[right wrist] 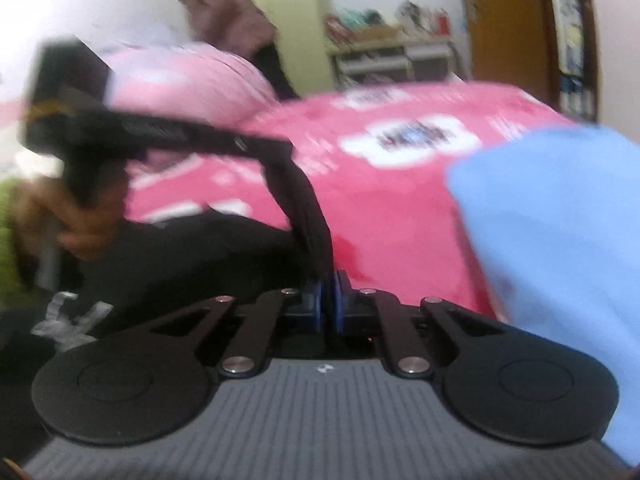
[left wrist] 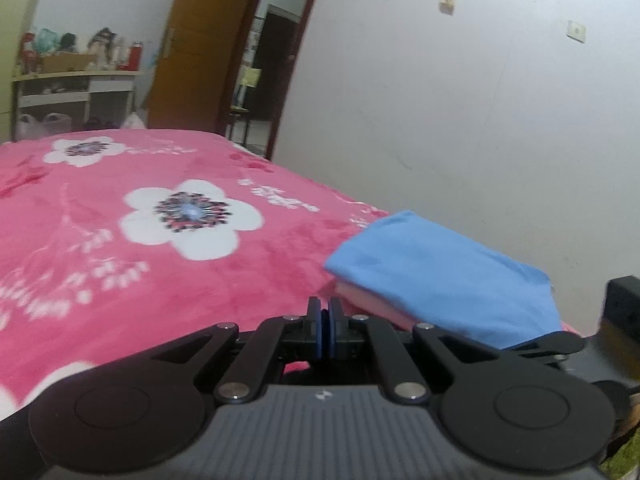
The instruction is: Fold clothes
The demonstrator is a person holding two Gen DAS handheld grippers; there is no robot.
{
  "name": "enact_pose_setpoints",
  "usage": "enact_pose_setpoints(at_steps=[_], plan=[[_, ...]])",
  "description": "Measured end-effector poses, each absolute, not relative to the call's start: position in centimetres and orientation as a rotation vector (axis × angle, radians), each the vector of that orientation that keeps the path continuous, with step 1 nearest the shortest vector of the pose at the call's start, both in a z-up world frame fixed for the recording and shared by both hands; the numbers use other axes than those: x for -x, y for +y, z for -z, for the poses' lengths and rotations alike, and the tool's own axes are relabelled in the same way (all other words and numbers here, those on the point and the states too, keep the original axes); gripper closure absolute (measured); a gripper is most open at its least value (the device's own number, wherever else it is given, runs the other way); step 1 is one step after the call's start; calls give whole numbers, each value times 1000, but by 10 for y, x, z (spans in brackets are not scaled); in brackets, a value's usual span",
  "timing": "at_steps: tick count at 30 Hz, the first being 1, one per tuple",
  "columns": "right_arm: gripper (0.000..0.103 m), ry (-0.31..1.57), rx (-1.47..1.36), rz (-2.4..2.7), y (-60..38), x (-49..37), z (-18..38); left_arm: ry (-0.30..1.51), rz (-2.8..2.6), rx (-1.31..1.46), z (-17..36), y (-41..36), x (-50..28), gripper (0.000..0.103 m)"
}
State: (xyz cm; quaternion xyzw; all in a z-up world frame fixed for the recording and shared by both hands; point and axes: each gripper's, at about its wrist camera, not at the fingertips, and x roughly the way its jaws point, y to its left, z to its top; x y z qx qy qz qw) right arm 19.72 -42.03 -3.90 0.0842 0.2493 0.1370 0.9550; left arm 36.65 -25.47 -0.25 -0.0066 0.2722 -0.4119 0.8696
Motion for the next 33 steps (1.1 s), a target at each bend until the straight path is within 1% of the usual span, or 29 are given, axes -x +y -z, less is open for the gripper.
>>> enact_pose_setpoints(at_steps=[2, 8, 9, 11, 12, 13, 14, 15, 16, 17, 19, 21, 23, 25, 29, 32, 33], plan=[[98, 474, -183, -368, -407, -192, 34, 585, 840, -2, 2, -242, -362, 99], [97, 509, -74, -506, -343, -191, 43, 635, 779, -76, 9, -212, -351, 99], [95, 521, -64, -519, -333, -192, 47, 646, 769, -82, 11, -208, -351, 99], [95, 520, -44, -536, -317, -191, 52, 677, 750, -82, 20, -200, -352, 99], [88, 520, -33, -545, -309, -191, 54, 692, 741, -81, 24, -197, -353, 98], [70, 528, -17, -559, -302, -192, 56, 707, 732, -81, 28, -193, -354, 97], [62, 534, -10, -583, -300, -194, 56, 722, 723, -81, 33, -189, -355, 93], [50, 530, 1, -615, -296, -192, 57, 738, 713, -81, 37, -185, -356, 86], [45, 526, 22, -640, -291, -187, 58, 751, 701, -62, 40, -179, -357, 76], [44, 522, 43, -664, -286, -182, 58, 758, 689, -29, 42, -172, -358, 68], [41, 512, 83, -699, -281, -177, 58, 767, 682, 38, 43, -156, -357, 61], [40, 500, 88, -741, -281, -173, 56, 787, 693, 99, 43, -143, -354, 56], [40, 485, 74, -817, -286, -166, 53, 805, 716, 139, 43, -134, -350, 49], [40, 464, 104, -806, -291, -160, 46, 830, 737, 161, 44, -129, -346, 45], [40, 451, 135, -720, -296, -160, 41, 859, 724, 155, 51, -133, -345, 44], [43, 492, 146, -656, -298, -172, 48, 869, 687, 112, 57, -142, -347, 46], [46, 498, 173, -634, -297, -173, 51, 871, 682, 97, 60, -146, -347, 47]])
